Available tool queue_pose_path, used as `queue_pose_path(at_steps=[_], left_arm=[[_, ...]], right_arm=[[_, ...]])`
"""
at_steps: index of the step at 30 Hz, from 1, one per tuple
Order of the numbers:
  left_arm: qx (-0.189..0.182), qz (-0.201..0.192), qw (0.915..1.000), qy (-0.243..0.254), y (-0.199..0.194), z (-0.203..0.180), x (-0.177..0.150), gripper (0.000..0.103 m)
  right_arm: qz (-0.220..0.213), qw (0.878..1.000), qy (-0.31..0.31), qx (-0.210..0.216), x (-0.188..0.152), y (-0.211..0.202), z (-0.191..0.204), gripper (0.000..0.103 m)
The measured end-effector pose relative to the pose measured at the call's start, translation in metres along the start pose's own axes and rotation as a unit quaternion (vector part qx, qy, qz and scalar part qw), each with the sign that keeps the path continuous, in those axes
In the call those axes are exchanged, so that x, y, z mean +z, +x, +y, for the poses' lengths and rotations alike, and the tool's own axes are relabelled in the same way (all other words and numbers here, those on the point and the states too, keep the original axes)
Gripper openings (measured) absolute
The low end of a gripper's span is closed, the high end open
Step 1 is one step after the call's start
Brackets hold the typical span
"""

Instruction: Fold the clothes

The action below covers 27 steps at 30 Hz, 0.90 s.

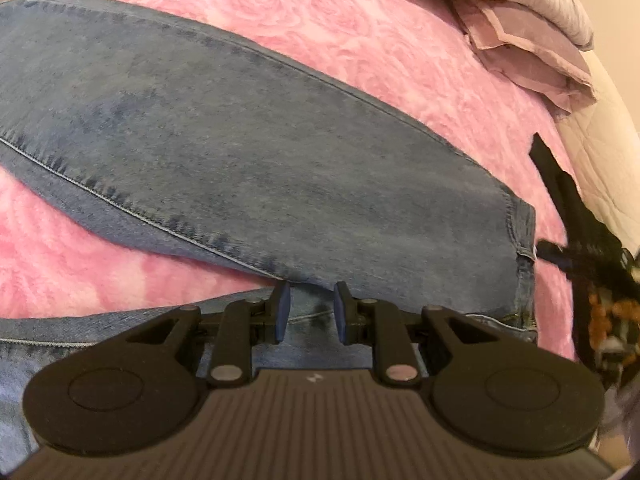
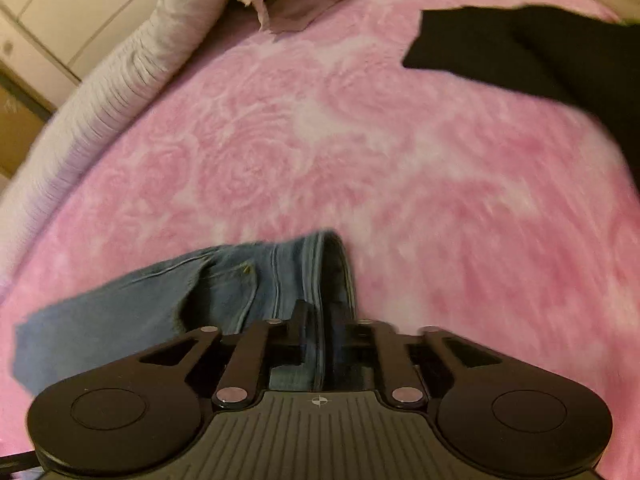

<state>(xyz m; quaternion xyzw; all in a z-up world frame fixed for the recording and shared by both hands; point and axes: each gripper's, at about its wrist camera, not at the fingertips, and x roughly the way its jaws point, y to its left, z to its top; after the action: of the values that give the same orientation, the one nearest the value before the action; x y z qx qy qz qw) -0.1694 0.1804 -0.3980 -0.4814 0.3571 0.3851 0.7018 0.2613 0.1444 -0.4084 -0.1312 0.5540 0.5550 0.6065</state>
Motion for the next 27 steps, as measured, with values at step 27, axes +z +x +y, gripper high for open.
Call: queue_pose_path(at_steps=[27], left_arm=[[0.015, -0.007, 0.9998, 0.012, -0.017, 0.009, -0.039, 0.018]], right_arm=[[0.011, 0.957, -0.286, -0.049, -0.102, -0.011, 0.066, 0.006]])
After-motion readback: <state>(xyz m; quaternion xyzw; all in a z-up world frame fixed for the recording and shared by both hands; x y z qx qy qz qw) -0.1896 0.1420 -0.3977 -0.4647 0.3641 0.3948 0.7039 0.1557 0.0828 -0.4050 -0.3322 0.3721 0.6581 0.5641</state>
